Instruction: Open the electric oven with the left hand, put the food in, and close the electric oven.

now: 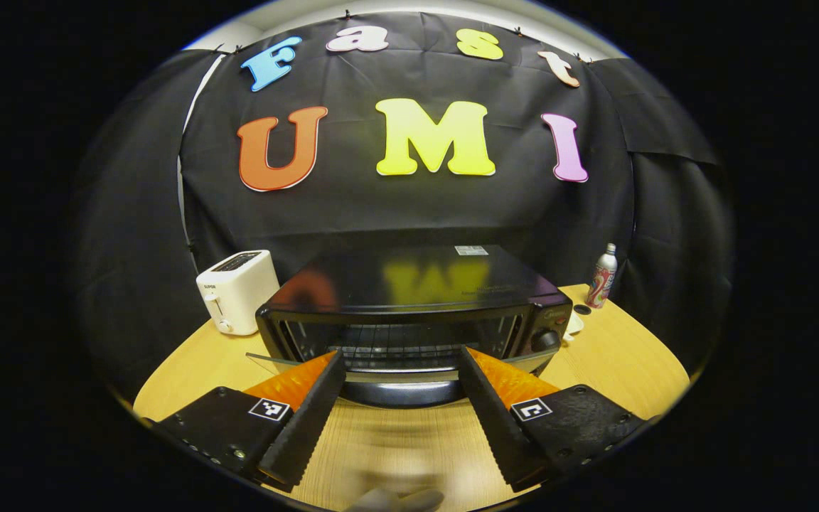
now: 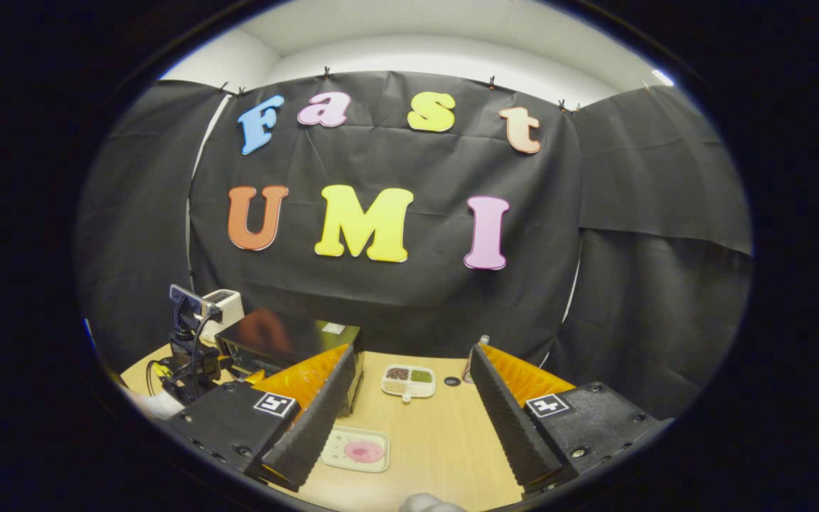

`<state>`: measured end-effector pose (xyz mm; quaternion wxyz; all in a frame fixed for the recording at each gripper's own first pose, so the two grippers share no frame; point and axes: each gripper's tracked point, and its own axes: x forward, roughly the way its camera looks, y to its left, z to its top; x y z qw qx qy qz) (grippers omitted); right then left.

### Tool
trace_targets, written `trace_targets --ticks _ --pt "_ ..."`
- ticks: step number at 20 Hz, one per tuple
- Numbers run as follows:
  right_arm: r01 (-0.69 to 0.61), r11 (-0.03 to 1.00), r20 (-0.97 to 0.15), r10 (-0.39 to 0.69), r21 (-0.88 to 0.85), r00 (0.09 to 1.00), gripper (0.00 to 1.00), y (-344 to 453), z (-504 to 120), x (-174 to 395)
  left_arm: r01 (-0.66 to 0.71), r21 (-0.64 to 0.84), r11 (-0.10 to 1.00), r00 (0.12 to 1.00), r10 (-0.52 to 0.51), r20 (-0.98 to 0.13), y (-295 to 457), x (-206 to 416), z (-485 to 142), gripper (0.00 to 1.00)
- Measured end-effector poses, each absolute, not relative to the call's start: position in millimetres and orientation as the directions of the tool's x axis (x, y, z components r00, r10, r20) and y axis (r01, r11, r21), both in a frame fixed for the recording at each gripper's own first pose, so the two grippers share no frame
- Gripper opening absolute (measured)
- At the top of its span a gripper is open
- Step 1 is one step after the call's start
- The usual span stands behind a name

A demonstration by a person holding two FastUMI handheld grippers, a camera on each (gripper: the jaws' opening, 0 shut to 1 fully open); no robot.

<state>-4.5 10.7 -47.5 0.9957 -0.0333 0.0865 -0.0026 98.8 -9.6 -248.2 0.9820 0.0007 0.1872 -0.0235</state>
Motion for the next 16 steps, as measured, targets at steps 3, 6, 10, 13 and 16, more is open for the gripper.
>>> trace_targets --ticks 3,6,10,13,16 --pt "-0.013 0.998 -0.178 0.001 -0.066 0.984 1.00 13 -53 -11 0.047 -0.020 0.999 0.924 -0.051 -0.379 -10 79 -259 0.97" --pt "-0.020 0.998 -0.193 0.009 -0.054 0.981 1.00 14 -60 -17 0.052 -0.014 0.999 0.912 -0.053 -0.406 -11 55 -276 0.97" --pt "-0.028 0.998 -0.210 0.017 -0.048 0.978 1.00 15 -67 -22 0.052 -0.015 0.999 0.888 -0.053 -0.457 -13 32 -302 0.97" --pt "-0.028 0.998 -0.215 0.017 -0.049 0.976 1.00 14 -67 -24 0.053 -0.012 0.998 0.879 -0.053 -0.474 -14 25 -314 0.96" --pt "-0.030 0.998 -0.229 0.018 -0.051 0.973 1.00 12 -72 -26 0.053 -0.017 0.998 0.854 -0.054 -0.518 -15 12 -336 0.96"
